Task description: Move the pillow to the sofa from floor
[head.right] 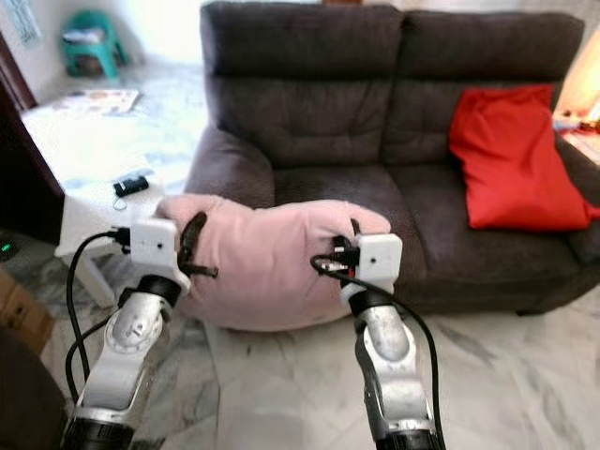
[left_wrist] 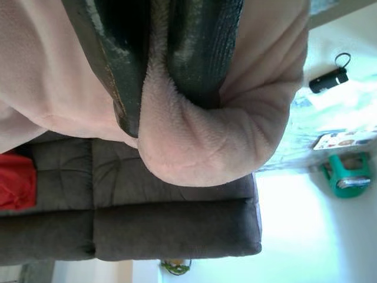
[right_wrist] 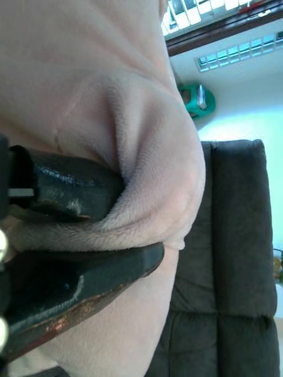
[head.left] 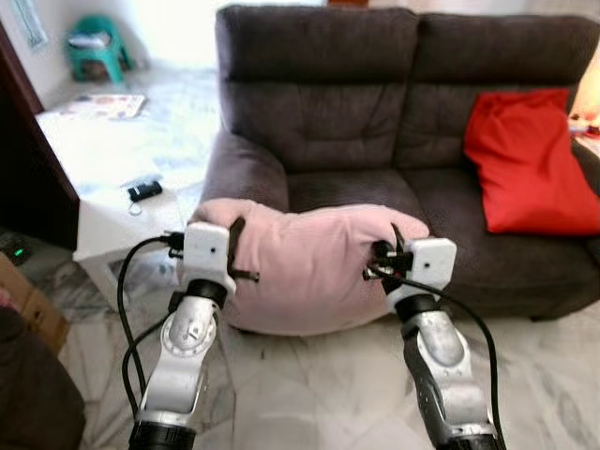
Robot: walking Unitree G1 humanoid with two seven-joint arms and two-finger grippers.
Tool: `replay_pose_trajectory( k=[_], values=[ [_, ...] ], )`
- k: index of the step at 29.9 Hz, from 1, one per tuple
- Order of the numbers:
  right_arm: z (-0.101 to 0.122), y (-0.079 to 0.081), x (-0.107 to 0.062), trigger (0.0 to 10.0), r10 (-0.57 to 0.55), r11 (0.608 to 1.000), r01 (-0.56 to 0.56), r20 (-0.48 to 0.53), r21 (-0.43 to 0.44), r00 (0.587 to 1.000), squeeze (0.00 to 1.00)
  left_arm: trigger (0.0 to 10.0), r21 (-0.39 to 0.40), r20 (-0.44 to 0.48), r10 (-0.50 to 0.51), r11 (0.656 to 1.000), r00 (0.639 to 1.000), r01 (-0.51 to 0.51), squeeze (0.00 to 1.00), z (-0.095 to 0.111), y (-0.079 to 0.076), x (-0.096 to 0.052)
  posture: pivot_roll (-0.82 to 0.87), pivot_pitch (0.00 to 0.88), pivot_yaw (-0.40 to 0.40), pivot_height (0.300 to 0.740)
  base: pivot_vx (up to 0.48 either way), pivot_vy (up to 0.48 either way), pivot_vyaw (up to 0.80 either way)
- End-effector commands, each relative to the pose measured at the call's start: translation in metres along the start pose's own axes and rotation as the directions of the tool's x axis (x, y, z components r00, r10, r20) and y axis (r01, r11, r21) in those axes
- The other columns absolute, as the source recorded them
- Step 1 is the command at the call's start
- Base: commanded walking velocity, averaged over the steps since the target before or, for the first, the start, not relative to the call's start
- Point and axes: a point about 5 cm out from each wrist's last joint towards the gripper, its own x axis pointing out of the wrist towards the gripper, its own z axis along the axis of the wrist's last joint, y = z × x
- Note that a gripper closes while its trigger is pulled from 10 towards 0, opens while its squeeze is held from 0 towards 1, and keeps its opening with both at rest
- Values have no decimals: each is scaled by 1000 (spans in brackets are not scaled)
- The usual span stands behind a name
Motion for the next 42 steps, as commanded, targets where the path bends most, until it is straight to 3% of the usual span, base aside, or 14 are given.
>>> replay_pose_trajectory(
  k=[1, 12, 17, 42],
  values=[
    [17, 14, 6, 10000, 58, 998, -59, 92, 5, 994, 0, 10000, 2, 70, -40, 999, 997, 40, 0, 15, -8, 4, 1, 0, -29, 740, 0, 0, 0],
    [24, 22, 8, 10000, 108, 994, -106, 136, -24, 985, 0, 10000, 12, 105, -24, 1000, 994, 23, 0, 23, -5, 8, 0, 0, -28, 740, 203, 0, 0],
    [26, 21, 9, 10000, 94, 995, -97, 148, 14, 985, 0, 10000, 30, 111, -21, 999, 994, 18, 0, 24, -4, 8, 3, 0, -31, 740, 197, 0, 365],
    [30, 24, 10, 10000, 105, 993, -111, 165, 28, 981, 0, 10000, 69, 165, -29, 997, 986, 18, 0, 38, -2, 16, 1, 0, -32, 740, 340, 0, 0]
  ],
)
